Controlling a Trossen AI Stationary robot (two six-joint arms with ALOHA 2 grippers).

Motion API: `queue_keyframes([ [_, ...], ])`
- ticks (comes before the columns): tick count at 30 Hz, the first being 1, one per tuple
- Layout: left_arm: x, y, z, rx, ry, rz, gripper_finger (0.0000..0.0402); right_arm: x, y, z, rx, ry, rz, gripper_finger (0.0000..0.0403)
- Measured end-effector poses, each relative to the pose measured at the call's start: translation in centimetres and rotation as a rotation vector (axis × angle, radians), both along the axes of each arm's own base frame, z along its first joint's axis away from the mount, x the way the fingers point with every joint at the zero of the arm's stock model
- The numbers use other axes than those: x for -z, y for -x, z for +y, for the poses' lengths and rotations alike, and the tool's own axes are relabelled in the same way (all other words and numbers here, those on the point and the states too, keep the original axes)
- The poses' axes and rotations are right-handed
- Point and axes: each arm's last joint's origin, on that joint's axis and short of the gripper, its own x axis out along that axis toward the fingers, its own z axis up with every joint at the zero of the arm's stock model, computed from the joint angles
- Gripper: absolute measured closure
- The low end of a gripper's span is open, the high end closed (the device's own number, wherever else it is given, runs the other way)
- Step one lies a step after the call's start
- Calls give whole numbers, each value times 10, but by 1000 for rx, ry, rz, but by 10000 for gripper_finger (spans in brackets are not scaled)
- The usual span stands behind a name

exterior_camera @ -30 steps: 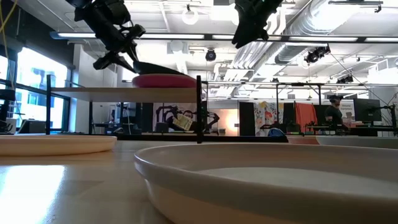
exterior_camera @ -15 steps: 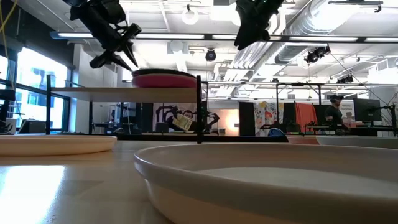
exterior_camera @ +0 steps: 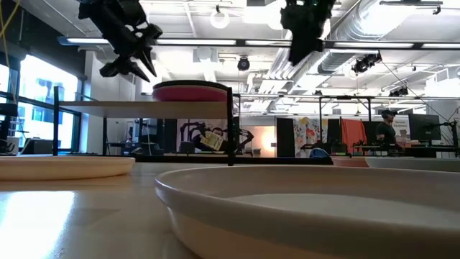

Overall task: Place and stack plates onto a shelf
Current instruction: Stack the gray plate on top of the black plate on the shelf

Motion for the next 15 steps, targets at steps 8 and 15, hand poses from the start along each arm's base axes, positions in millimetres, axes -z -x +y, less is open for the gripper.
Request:
queue_keyframes([
  [8,-12,-7,-23,104,-65,-30,314,22,11,21,30,-175,166,279],
  [15,-18,-18,-48,261,-124,-42,314,68,16,44,192,-333,281,279],
])
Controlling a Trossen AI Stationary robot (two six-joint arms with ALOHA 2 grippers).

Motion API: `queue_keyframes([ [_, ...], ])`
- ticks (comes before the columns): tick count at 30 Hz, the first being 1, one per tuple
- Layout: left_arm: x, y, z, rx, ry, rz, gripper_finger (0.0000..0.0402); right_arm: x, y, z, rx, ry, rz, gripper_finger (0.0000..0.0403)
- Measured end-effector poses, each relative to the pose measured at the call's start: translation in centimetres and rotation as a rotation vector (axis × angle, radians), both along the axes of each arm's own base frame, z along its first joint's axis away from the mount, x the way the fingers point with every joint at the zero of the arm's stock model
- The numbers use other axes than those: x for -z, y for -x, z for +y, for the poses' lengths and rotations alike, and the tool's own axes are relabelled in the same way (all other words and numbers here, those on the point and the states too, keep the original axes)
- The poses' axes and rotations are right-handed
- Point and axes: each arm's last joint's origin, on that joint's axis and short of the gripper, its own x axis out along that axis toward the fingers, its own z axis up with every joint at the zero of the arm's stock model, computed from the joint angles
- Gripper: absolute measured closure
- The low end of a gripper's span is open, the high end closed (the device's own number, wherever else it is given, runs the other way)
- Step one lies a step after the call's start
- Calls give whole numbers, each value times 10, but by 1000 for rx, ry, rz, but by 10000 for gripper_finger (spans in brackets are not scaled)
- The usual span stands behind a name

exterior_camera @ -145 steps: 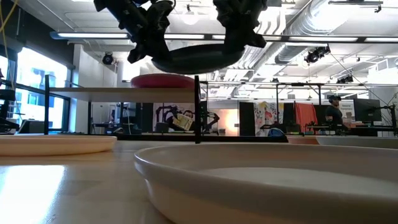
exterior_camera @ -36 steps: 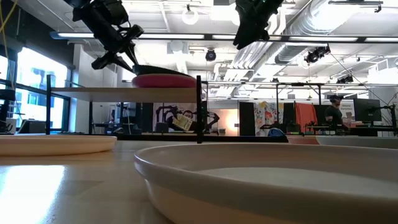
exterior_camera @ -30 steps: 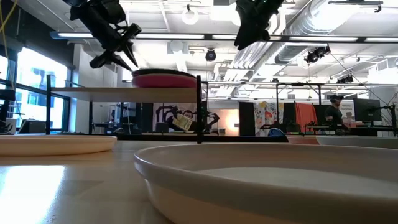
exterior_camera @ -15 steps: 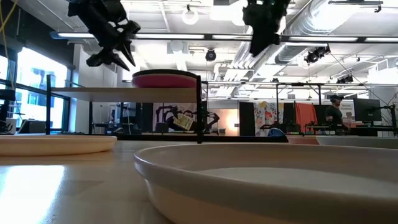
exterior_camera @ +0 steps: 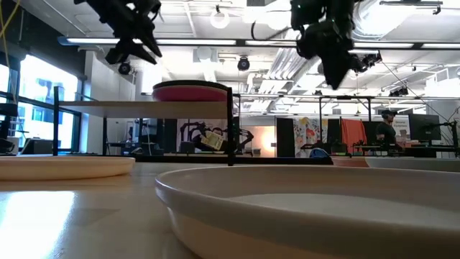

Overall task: Place and stack plates onto a shelf
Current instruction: Stack the gray plate on top of the black plate on the shelf

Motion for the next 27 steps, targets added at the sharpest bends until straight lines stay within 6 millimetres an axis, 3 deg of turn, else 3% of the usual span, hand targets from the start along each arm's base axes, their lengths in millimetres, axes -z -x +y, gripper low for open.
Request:
queue_keyframes([
  [18,0,-19,-38,268,-60,26,314,49,-16,93,282,-113,109,279],
  [27,2,-26,-58,375,-55,41,314,82,-11,130,406,-124,155,279],
])
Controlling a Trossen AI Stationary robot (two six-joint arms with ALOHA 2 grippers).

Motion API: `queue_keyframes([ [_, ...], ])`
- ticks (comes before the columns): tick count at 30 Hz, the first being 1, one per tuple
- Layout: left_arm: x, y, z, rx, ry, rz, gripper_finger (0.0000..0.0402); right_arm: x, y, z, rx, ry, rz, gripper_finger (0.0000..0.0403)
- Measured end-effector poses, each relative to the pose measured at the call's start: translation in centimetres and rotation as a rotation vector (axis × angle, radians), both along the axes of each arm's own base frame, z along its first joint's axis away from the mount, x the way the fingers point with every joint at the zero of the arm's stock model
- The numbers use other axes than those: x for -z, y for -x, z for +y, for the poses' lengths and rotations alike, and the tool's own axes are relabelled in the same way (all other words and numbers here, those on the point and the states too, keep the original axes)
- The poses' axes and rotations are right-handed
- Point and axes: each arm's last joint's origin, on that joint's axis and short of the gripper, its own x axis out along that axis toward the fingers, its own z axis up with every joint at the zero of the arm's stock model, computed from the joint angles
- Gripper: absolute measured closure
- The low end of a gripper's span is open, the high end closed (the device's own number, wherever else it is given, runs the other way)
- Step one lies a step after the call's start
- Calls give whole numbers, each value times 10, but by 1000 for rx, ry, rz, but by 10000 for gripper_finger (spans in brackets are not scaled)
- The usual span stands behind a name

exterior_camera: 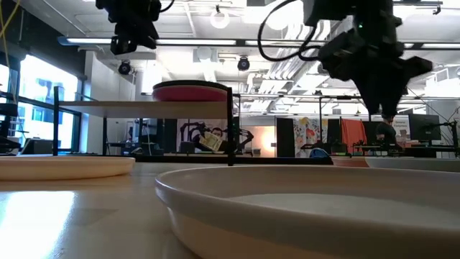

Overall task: Place and stack plates onto a shelf
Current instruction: Stack the gray plate on top of the black plate on the shelf

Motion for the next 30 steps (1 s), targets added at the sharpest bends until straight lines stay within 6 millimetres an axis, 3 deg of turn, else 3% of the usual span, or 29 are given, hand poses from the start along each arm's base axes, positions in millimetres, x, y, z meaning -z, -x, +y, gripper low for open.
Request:
queue_keyframes([
  [12,0,-5,-14,78,-14,0,314,35,3,29,35,-27,-65,279],
  [30,0,-5,-15,103,-34,-2,314,74,-7,40,-26,34,50,279],
])
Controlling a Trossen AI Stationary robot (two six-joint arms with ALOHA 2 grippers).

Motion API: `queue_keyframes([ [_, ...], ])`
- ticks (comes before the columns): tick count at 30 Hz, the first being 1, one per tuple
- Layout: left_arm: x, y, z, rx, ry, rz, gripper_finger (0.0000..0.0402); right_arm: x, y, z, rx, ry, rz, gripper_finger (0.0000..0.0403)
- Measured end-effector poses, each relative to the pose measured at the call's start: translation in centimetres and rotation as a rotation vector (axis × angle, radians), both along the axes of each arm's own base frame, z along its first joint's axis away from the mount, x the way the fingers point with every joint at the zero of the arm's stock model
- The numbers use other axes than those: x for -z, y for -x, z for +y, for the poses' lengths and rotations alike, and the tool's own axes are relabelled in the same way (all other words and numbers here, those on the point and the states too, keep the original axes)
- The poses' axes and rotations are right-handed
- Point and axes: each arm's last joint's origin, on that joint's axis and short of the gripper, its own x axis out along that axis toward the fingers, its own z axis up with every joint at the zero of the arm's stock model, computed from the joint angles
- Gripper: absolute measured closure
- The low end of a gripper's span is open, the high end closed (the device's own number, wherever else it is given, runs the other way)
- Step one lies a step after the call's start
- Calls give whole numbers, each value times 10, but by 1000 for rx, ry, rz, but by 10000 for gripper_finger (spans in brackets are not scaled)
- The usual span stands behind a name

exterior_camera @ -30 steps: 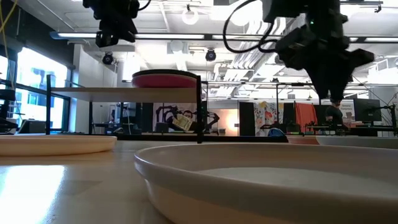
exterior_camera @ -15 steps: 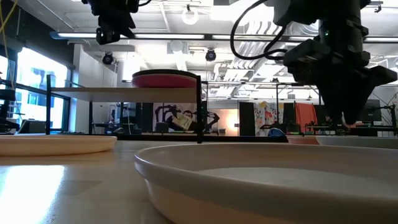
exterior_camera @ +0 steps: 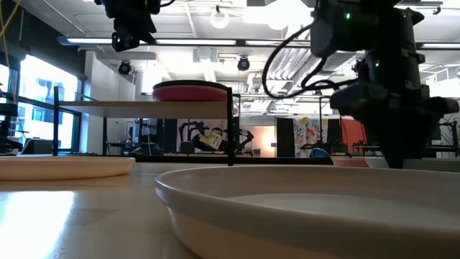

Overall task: Place and stack plates onto a shelf
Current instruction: Stack the gray plate on top of the black plate on the shelf

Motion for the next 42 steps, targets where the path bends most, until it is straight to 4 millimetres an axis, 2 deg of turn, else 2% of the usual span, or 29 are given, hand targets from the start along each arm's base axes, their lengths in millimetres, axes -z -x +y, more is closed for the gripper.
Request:
queue_keyframes([
  [4,0,0,0,3,-3,-1,314,5,-1,0,0,4,20,280],
  [7,0,0,0,3,-3,0,314,5,-1,0,0,4,20,294],
  [14,0,0,0,9,-9,-1,314,4,-1,1,0,-32,21,392],
  [20,1,1,0,2,2,9,314,-1,-4,2,24,-50,26,392],
  [25,2,2,-1,0,10,33,314,-26,-19,5,-33,-40,-29,398],
  [32,3,3,0,-5,4,38,314,-79,-39,5,-107,75,-109,402],
  [36,3,3,0,2,-4,37,314,-106,-45,0,-133,146,-143,402],
  [42,3,3,0,1,-4,37,314,-137,-53,-12,-194,240,-211,402],
])
